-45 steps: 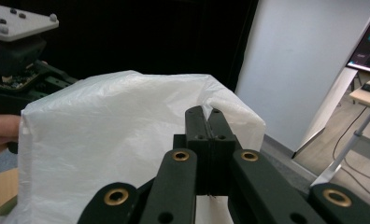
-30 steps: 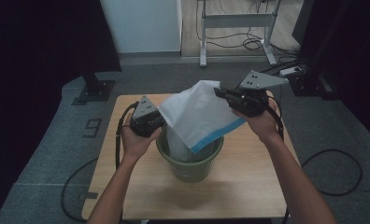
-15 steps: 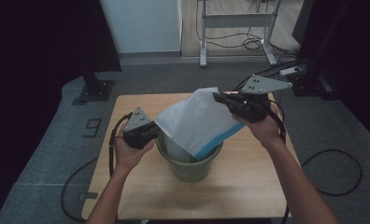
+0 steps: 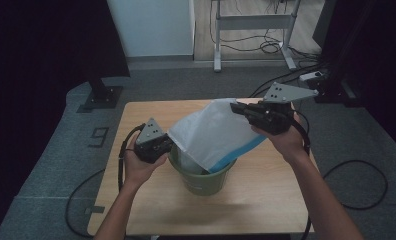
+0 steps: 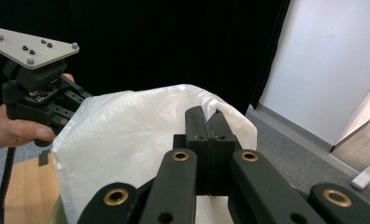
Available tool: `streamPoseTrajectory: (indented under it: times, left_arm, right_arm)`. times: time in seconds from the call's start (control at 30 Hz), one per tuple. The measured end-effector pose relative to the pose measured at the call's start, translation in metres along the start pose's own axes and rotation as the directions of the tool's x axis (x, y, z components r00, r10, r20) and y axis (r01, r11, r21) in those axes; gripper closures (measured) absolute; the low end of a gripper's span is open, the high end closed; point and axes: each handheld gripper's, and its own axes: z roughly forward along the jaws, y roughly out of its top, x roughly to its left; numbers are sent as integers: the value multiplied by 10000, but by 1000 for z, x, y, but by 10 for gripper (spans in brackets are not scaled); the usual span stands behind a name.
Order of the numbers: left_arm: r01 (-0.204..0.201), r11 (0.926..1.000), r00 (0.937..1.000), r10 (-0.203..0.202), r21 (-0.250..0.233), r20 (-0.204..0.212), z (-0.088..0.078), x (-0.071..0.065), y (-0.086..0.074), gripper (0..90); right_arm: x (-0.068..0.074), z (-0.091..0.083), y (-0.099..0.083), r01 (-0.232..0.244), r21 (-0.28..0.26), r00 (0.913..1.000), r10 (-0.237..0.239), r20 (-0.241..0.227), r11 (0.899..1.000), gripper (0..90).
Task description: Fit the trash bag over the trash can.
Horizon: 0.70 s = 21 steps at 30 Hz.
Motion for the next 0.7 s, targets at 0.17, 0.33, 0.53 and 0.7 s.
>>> streamPoseTrajectory:
  times: [0.17, 0.33, 0.53, 0.7]
  left_arm:
    - [14, 9983, 10000, -19, 578, 73, 7, -1, -6, 899]
    - [-55, 9947, 9999, 39, 1026, 159, 12, -1, -13, 883]
    - [115, 9948, 9998, -134, 1009, 177, 10, -1, -20, 721]
    - [249, 9958, 9995, -229, 881, -237, 3, 1, -26, 542]
  right_arm:
    - [-6, 7, -14, -363, 197, 9993, 364, -56, 9991, 890]
    - [-12, 18, -35, -803, 443, 9967, 807, -84, 9958, 890]
    - [-16, 27, -52, -986, 725, 9950, 993, -65, 9925, 890]
    - [-20, 28, -57, -1158, 729, 9932, 1160, 10, 9906, 890]
